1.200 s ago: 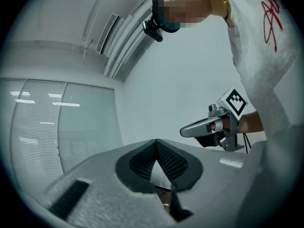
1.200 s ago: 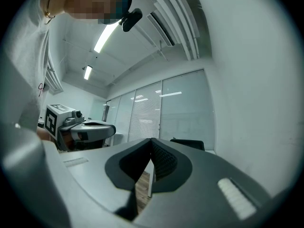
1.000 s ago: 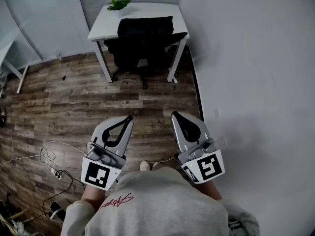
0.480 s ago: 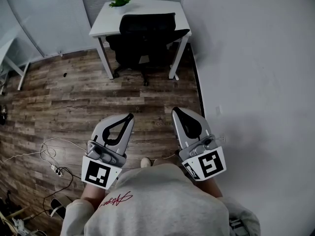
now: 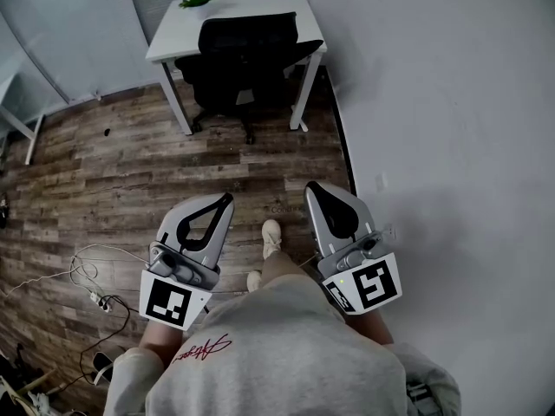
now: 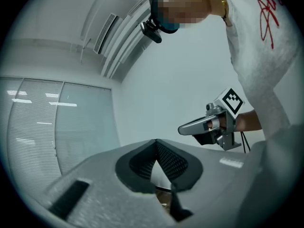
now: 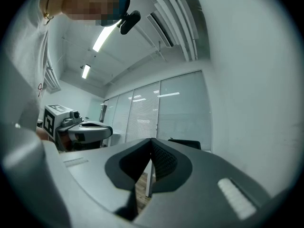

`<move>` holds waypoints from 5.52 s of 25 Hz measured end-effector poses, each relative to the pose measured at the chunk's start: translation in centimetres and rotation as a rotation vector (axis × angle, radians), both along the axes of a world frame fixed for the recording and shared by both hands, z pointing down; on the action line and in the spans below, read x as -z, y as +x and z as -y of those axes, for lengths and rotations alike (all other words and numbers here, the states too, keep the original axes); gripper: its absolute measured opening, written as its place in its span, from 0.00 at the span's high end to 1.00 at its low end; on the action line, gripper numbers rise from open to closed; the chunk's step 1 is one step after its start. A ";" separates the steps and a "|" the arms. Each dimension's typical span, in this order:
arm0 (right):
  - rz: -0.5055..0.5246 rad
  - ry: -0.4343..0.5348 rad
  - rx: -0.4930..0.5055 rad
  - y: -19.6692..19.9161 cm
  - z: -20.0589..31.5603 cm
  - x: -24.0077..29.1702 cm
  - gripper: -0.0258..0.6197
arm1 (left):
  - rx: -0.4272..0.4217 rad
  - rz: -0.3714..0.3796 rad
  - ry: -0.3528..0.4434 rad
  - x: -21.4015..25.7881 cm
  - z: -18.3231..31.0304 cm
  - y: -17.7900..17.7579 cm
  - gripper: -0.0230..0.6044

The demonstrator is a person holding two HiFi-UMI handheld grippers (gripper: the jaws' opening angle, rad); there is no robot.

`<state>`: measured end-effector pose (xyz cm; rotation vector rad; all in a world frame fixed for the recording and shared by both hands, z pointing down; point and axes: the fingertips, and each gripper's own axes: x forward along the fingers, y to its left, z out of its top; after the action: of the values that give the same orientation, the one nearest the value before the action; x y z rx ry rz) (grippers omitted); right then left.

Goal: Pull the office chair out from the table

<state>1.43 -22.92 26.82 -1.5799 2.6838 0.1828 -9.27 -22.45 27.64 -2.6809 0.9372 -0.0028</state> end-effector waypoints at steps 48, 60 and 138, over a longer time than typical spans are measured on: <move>-0.005 0.015 0.067 3.7 22.5 0.5 0.96 | 0.135 0.005 0.024 1.2 21.6 1.5 0.97; -0.007 0.015 0.090 6.2 30.1 1.2 0.96 | 0.156 0.009 0.023 1.7 29.0 4.1 0.97; -0.130 -0.002 0.138 4.5 45.5 0.1 0.96 | 0.210 0.036 -0.049 0.7 44.4 0.5 0.97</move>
<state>5.95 -68.46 26.74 -1.4229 2.8794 0.2895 -8.75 -66.83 26.96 -2.6033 1.2168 -0.1195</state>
